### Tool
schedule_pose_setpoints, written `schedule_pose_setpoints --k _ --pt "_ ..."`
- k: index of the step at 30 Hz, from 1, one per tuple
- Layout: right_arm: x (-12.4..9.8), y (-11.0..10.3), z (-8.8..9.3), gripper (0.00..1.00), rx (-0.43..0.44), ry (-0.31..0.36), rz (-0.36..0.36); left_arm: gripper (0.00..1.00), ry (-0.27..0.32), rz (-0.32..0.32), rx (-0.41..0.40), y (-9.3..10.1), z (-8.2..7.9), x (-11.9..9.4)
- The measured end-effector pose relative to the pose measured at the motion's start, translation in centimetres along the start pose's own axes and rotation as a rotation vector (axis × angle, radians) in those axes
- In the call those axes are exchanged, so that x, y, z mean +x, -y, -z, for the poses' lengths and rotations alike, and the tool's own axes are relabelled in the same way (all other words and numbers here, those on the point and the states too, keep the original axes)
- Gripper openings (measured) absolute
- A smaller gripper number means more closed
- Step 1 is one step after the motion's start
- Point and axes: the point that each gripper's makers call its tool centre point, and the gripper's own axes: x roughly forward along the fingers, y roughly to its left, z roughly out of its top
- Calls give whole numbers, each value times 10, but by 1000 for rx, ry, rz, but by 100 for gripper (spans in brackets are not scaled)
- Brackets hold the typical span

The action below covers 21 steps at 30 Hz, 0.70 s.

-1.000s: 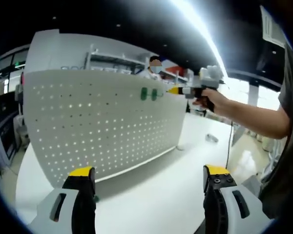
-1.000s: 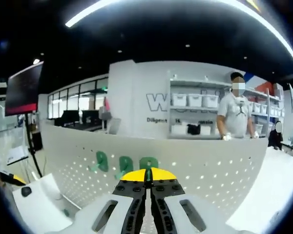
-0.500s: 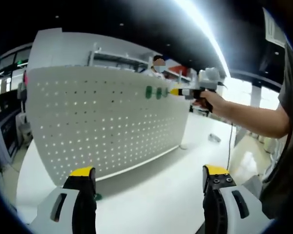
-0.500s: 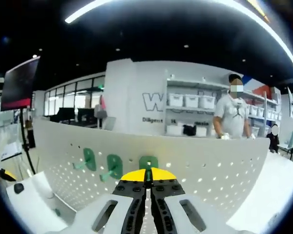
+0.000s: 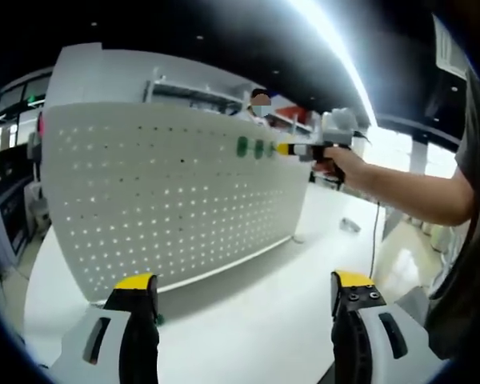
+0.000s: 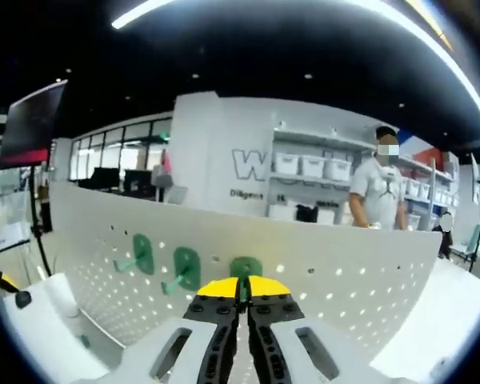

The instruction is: Insert the hook assembly into the mounting plate slot until the hook locks in place.

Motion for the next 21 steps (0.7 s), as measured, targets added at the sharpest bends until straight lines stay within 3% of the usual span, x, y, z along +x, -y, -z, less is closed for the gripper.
schedule_pose_setpoints --k 5,15,18,21 --pt "1 -3 0 7 21 -1 0 91 7 -8 -1 -3 -1 -5" --pt "-16 0 -18 19 16 37 13 91 -10 -45 -10 -15 8 -17" --pt "-25 1 -18 19 -44 34 27 91 -20 -51 -10 -17 12 -20" --pt "-33 -3 -11 20 -18 14 8 91 -30 -53 -13 -18 16 -21"
